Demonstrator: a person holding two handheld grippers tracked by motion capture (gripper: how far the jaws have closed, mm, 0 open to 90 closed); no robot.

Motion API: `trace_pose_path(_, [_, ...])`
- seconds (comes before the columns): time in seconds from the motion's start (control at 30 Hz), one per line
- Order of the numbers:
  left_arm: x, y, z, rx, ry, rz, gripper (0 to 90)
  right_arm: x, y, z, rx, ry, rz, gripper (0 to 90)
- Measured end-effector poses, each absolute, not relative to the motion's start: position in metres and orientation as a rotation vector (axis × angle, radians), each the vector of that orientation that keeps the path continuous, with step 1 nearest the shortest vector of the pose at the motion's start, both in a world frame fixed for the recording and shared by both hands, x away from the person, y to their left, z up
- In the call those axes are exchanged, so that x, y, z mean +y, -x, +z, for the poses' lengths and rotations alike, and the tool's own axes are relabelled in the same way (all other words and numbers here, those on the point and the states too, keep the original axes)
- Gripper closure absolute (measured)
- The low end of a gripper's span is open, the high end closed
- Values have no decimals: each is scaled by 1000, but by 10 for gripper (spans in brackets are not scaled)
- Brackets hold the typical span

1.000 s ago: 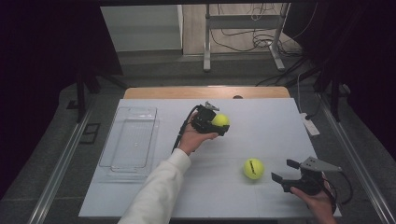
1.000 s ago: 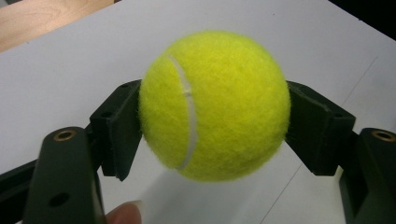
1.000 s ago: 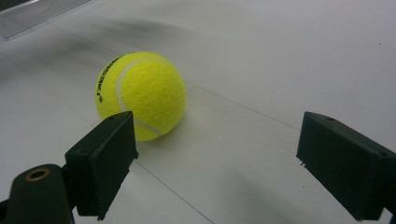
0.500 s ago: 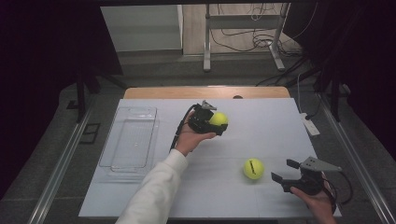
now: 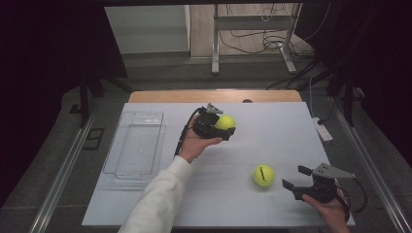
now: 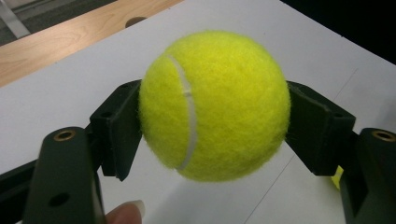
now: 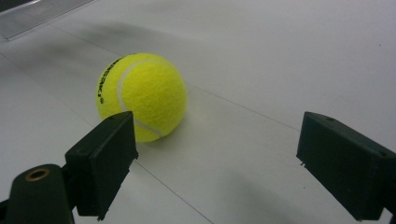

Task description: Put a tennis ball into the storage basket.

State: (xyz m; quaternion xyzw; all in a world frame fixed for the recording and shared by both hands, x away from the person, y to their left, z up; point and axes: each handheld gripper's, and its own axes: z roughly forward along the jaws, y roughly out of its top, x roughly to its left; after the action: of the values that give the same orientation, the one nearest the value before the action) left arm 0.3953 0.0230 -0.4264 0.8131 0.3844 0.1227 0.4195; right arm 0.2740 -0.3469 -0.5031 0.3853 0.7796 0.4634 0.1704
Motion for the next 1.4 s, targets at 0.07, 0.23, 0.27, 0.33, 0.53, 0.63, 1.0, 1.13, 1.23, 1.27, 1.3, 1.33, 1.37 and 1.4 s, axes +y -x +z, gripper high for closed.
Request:
trace_pose_path(0.07, [24, -394, -425, 962, -2035, 313, 269, -347, -274, -503, 2214, -1094, 1317, 121])
trace_pose_path(0.23, [26, -392, -423, 962, -2029, 318, 269, -347, -274, -503, 2214, -1094, 1317, 121])
trace_pose_path(0.27, [27, -392, -422, 961, -2031, 322, 269, -347, -274, -503, 2214, -1094, 1316, 121])
trace_pose_path(0.33, [28, -391, -421, 961, -2028, 324, 269, -347, -274, -503, 2214, -1093, 1316, 121])
trace_pose_path(0.53, [32, -388, -418, 961, -2021, 335, 269, -346, -274, -503, 2215, -1092, 1317, 121])
trace_pose_path(0.63, [33, -388, -417, 962, -2018, 339, 269, -346, -274, -503, 2215, -1092, 1317, 121])
trace_pose_path(1.0, [40, -384, -411, 960, -2001, 354, 269, -346, -274, -503, 2216, -1091, 1316, 121])
trace_pose_path(1.13, [43, -383, -410, 965, -1991, 358, 269, -346, -274, -503, 2215, -1092, 1316, 121])
trace_pose_path(1.23, [44, -383, -409, 967, -1986, 361, 269, -346, -274, -503, 2215, -1093, 1317, 121])
trace_pose_path(1.27, [45, -382, -408, 966, -1987, 363, 269, -346, -274, -503, 2214, -1093, 1317, 121])
trace_pose_path(1.3, [45, -382, -408, 966, -1987, 364, 269, -346, -274, -503, 2215, -1093, 1317, 121])
trace_pose_path(1.33, [45, -381, -408, 967, -1987, 364, 269, -346, -274, -503, 2216, -1092, 1317, 121])
trace_pose_path(1.37, [46, -381, -408, 968, -1987, 364, 269, -346, -274, -503, 2216, -1092, 1316, 121])
trace_pose_path(1.4, [46, -380, -408, 966, -1988, 367, 269, -346, -274, -503, 2215, -1092, 1317, 121])
